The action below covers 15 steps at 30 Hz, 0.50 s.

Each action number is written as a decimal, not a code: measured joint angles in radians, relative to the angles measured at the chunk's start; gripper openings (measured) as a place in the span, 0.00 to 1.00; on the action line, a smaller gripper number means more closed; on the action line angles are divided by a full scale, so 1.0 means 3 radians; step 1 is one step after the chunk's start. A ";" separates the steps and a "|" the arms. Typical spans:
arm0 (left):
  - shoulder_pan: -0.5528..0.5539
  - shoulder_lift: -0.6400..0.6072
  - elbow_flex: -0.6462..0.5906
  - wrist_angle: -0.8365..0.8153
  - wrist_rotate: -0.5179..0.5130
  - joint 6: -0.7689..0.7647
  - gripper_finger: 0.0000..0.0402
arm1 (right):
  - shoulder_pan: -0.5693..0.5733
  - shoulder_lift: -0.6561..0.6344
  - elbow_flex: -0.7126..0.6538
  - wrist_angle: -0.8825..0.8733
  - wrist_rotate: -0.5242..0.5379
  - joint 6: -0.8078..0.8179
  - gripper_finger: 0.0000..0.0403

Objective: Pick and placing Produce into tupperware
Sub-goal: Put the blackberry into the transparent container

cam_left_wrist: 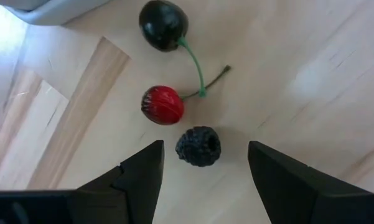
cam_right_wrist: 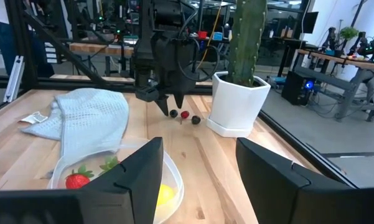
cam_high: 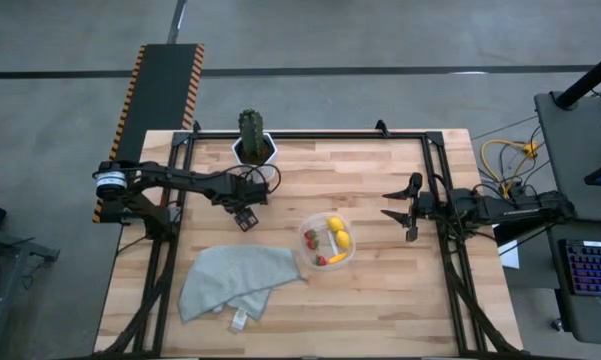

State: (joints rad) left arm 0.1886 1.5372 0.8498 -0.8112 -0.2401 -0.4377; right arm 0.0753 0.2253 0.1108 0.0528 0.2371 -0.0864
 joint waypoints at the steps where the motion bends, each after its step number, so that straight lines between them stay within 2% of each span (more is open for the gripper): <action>1: 0.0001 0.0000 -0.0007 0.0003 0.0001 0.0001 0.54 | 0.0000 0.0000 0.0000 0.0000 0.0000 0.0000 0.49; 15: 0.0005 0.0000 -0.0174 0.0238 0.0128 0.0090 0.54 | 0.0000 0.0000 0.0000 0.0000 0.0000 0.0000 0.49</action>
State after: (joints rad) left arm 0.1902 1.5372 0.7977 -0.7399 -0.2018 -0.4109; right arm 0.0753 0.2253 0.1108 0.0528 0.2371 -0.0864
